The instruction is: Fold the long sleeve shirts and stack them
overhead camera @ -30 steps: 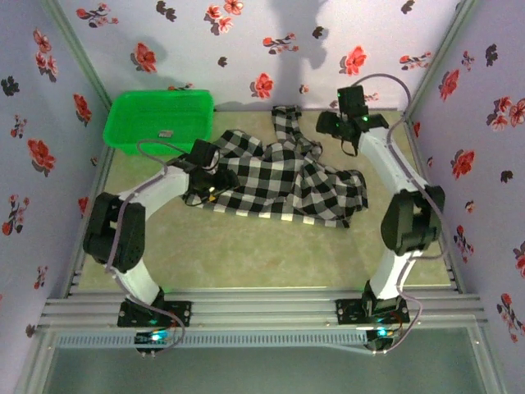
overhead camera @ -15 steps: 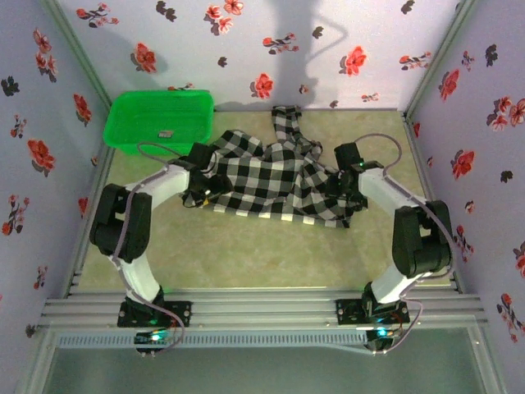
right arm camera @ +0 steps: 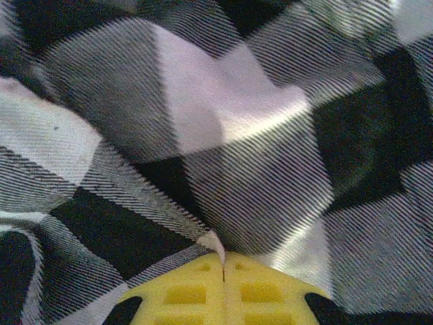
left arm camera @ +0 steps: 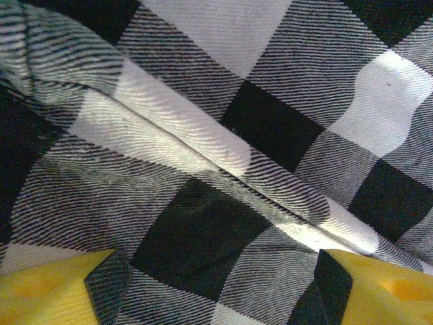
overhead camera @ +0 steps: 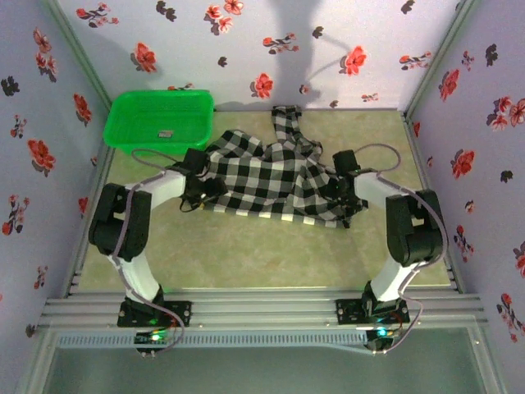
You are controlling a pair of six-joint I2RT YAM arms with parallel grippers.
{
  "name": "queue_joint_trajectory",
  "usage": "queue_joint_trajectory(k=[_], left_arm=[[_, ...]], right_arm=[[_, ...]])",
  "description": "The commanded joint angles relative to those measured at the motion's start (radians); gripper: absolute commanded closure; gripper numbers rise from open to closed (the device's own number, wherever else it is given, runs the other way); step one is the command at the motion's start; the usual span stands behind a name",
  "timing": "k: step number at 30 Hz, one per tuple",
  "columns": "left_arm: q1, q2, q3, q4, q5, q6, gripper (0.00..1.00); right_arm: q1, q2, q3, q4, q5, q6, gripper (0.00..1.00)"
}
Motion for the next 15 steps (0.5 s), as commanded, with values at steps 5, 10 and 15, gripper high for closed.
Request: queue_joint_trajectory(k=[5, 10, 15], left_arm=[[0.046, -0.018, -0.217, -0.068, -0.019, -0.035, 0.24], [0.045, -0.076, -0.317, -0.044, 0.009, -0.074, 0.24], [0.043, -0.152, -0.339, -0.05, 0.051, -0.09, 0.23]], right_arm=[[-0.028, -0.218, -0.204, -0.122, 0.104, 0.195, 1.0], [-0.033, -0.315, -0.311, -0.225, 0.141, 0.306, 1.0], [-0.037, -0.378, -0.34, -0.26, 0.133, 0.325, 0.92]])
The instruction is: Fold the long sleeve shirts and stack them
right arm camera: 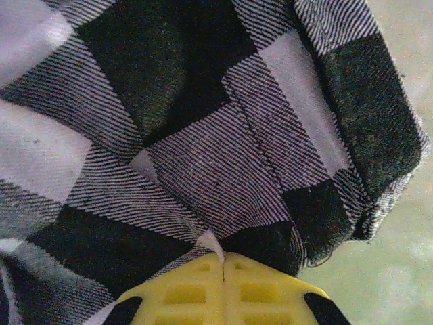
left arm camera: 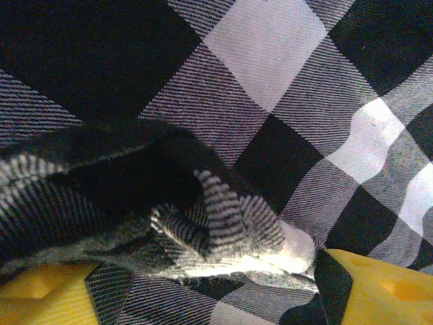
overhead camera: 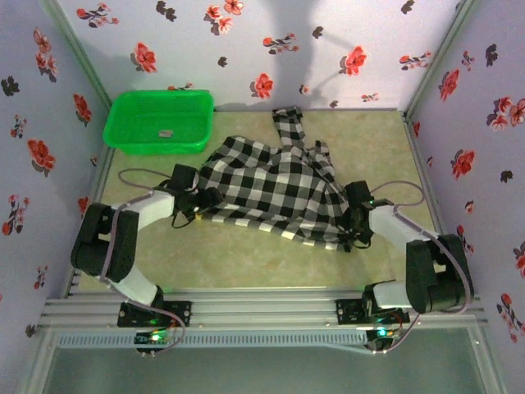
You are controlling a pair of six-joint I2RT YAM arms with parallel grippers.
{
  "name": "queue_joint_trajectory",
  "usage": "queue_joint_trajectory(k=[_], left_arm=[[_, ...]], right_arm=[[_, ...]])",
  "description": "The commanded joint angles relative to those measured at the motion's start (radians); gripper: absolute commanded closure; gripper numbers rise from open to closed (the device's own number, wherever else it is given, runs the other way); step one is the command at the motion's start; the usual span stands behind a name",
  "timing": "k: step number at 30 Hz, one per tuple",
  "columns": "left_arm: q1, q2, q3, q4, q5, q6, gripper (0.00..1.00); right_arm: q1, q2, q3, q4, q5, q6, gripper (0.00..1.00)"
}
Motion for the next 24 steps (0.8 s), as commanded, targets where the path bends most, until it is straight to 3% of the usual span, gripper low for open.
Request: queue_joint_trajectory(k=[1, 2, 6, 9, 15, 24], left_arm=[[0.017, 0.02, -0.067, -0.232, -0.03, -0.032, 0.22], [0.017, 0.0, -0.053, -0.244, -0.017, -0.031, 0.22], [0.01, -0.076, 0.039, -0.291, 0.044, -0.01, 0.19], [0.004, -0.124, 0.122, -0.344, 0.07, 0.016, 0.17], [-0.004, -0.182, 0.194, -0.373, 0.113, 0.059, 0.13], [-0.012, -0.244, 0.221, -0.399, 0.07, 0.096, 0.12]], right_arm=[[-0.023, -0.046, -0.002, -0.118, 0.102, 0.05, 0.89], [-0.024, -0.066, 0.023, -0.146, 0.113, 0.047, 0.85], [-0.024, -0.136, 0.211, -0.269, 0.176, -0.011, 0.47], [-0.024, -0.116, 0.387, -0.243, 0.146, -0.134, 0.34], [0.005, 0.301, 0.849, -0.34, 0.063, -0.314, 0.32], [0.023, 0.823, 1.342, -0.368, 0.019, -0.342, 0.35]])
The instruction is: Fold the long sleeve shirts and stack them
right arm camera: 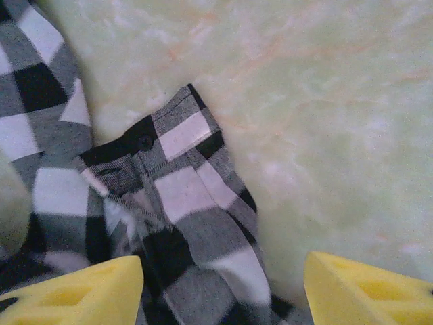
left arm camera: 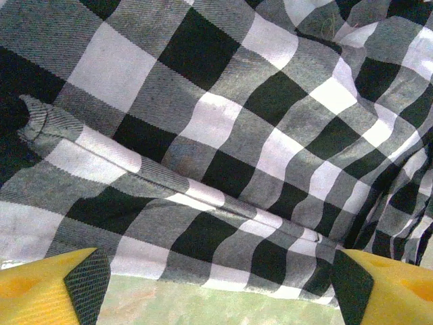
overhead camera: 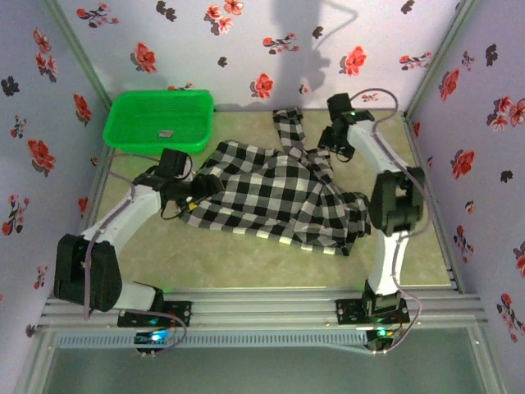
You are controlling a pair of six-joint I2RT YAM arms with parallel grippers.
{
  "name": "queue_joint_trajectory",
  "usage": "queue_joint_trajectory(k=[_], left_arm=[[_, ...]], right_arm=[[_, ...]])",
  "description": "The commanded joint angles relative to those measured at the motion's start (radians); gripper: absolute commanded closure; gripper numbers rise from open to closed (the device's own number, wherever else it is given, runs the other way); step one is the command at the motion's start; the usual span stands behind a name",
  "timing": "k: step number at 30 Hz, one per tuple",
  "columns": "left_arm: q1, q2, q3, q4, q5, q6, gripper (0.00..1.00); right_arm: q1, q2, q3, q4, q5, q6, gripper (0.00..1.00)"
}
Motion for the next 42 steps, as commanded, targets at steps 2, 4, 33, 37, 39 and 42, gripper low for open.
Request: queue_joint_trajectory(k=[2, 4, 33, 37, 39, 42], left_arm=[[-0.005, -0.044, 0.037, -0.053, -0.016, 0.047, 0.12], [-0.005, -0.051, 0.044, -0.071, -0.028, 0.053, 0.12], [0.018, -0.097, -0.012, -0.088, -0.06, 0.044, 0.12], [0.019, -0.094, -0.017, -0.08, -0.058, 0.042, 0.13], [0.02, -0.09, -0.017, -0.078, -0.056, 0.044, 0.13], [0.02, -0.088, -0.019, -0.075, -0.054, 0.047, 0.13]], right_arm=[[0.014, 0.146, 0.185, -0.049, -0.046, -0.051, 0.35], [0.023, 0.211, 0.25, -0.05, -0.062, -0.059, 0.36], [0.066, 0.467, 0.46, -0.007, -0.156, -0.026, 0.61], [0.066, 0.487, 0.472, -0.033, -0.156, -0.013, 0.65], [0.066, 0.499, 0.474, -0.046, -0.162, -0.002, 0.69], [0.066, 0.51, 0.473, -0.055, -0.166, 0.013, 0.8]])
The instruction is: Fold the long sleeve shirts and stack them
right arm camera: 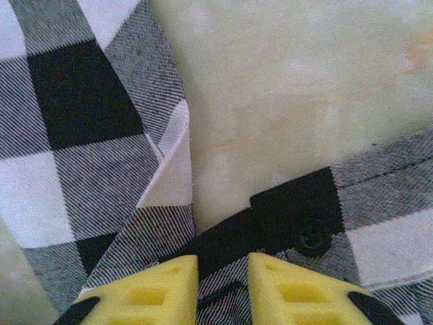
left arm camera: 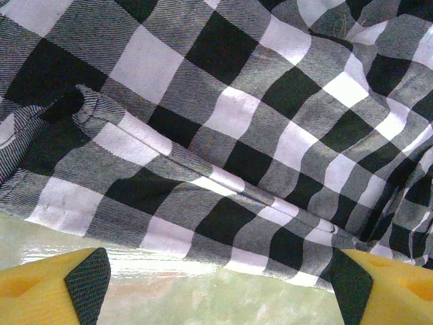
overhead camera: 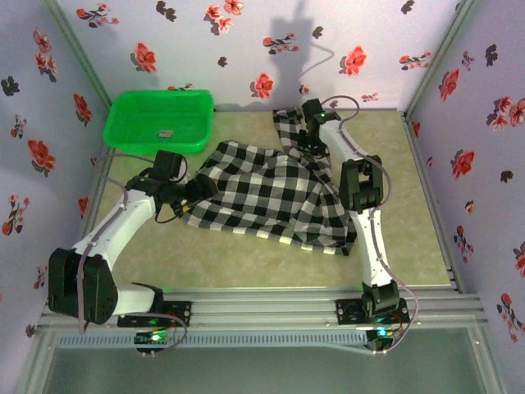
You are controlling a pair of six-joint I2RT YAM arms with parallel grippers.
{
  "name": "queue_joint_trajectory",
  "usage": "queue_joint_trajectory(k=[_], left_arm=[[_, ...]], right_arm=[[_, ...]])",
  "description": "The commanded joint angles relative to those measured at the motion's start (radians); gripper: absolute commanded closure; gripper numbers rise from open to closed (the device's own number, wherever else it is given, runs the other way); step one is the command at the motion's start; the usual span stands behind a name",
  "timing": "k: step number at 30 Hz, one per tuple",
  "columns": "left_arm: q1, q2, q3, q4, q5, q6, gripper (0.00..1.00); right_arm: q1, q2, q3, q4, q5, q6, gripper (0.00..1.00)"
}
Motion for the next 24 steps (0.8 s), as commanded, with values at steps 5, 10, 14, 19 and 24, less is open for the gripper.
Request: queue_joint_trajectory(k=[5, 10, 14, 19, 24], left_arm=[[0.009, -0.01, -0.017, 0.01, 0.002, 0.018, 0.13], [0.008, -0.009, -0.024, 0.027, 0.003, 0.017, 0.13], [0.009, -0.004, -0.034, 0.054, 0.013, 0.017, 0.13], [0.009, 0.013, -0.04, 0.086, 0.028, 0.011, 0.14], [0.008, 0.038, -0.03, 0.124, 0.044, -0.006, 0.14]], right_arm=[[-0.007, -0.003, 0.027, 0.01, -0.039, 0.053, 0.98], [-0.026, -0.111, 0.037, 0.056, -0.024, 0.055, 1.0], [-0.044, -0.192, 0.022, 0.07, -0.055, 0.055, 1.0], [-0.045, -0.309, -0.062, 0.09, -0.069, 0.047, 1.0], [-0.041, -0.499, -0.25, 0.187, -0.127, 0.067, 1.0]])
